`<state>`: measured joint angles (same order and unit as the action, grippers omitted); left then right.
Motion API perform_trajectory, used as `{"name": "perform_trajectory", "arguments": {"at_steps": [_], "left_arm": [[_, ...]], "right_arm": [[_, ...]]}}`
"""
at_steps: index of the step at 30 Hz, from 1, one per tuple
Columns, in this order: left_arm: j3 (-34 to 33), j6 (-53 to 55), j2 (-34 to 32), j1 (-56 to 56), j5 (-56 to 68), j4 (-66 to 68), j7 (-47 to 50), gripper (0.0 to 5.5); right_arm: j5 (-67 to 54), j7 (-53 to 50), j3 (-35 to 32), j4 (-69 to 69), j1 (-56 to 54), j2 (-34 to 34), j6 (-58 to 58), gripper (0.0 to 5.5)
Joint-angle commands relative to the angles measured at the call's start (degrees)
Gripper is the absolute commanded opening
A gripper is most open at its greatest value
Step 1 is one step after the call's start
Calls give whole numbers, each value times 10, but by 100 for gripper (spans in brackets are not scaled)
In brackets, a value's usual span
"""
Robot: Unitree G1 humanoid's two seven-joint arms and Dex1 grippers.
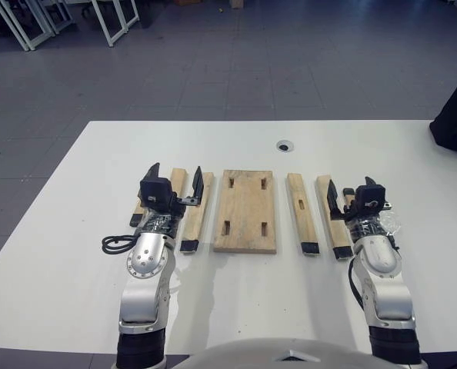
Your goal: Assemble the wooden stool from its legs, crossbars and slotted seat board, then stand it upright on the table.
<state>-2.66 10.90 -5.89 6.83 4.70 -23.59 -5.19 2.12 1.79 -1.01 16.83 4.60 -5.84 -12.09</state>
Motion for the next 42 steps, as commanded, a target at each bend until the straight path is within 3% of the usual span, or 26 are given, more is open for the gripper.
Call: {"name": "perform_trajectory", "arguments": {"at_steps": [1,8,23,32,42], "left_arm": [[-3,-7,3,-10,4,19,-1,466],[12,-1,1,7,-38,19,16,466],[-8,-60,13,19,-3,15,5,466],[5,-83,13,14,-22,33,12,466],[9,-101,18,5,-57,46,34,466]], "right_arm": [[0,4,-3,-26,-20,-5,12,416],[-4,16,-3,-47,-37,-11,21,416],[-11,27,-13,-45,-33,-16,13,416],[-96,87,-127,-143,-63,-95,-54,416],[-113,106,-112,-142,-25,-83,-79,416]]}}
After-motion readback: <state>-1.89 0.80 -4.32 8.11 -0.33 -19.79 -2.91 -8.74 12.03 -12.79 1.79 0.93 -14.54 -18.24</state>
